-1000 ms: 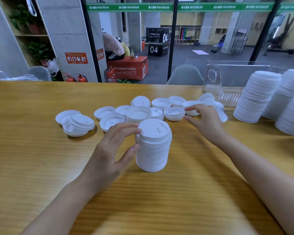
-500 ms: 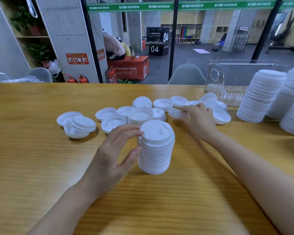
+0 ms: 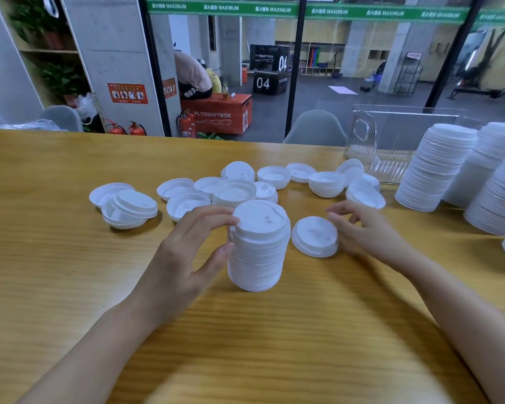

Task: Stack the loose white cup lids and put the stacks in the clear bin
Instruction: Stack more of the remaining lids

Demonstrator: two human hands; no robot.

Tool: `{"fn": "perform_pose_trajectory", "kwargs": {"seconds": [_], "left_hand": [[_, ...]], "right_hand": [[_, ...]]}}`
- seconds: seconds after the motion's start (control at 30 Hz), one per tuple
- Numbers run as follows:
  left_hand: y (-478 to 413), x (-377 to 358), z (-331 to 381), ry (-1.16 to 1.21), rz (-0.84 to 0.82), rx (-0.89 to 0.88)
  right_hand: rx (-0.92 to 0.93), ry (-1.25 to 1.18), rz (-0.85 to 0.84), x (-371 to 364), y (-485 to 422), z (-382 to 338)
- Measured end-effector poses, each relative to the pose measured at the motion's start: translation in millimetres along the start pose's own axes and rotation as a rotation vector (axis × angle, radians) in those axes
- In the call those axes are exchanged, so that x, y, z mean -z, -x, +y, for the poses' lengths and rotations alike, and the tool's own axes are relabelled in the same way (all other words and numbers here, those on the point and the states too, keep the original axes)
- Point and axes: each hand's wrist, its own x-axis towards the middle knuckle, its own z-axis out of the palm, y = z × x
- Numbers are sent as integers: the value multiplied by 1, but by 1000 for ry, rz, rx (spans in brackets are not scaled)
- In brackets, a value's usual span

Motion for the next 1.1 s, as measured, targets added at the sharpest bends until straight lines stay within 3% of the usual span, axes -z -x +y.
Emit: {"fn": "perform_pose_trajectory", "kwargs": {"seconds": [0.13, 0.3, 0.73, 0.83, 1.1], "left_hand": [[0, 0, 0, -5, 3, -11], [0, 0, 0, -5, 2, -11], [0, 0, -2, -1, 1, -8], [-1, 1, 0, 9, 30, -6], [-1, 2, 1, 37, 56, -4]], "right_hand": [[104, 177, -192, 7, 5, 5], [178, 293, -226, 2, 4, 7], [201, -156, 44, 2, 10, -25], [273, -261, 19, -2, 16, -54], [405, -137, -107, -22, 27, -82]]}}
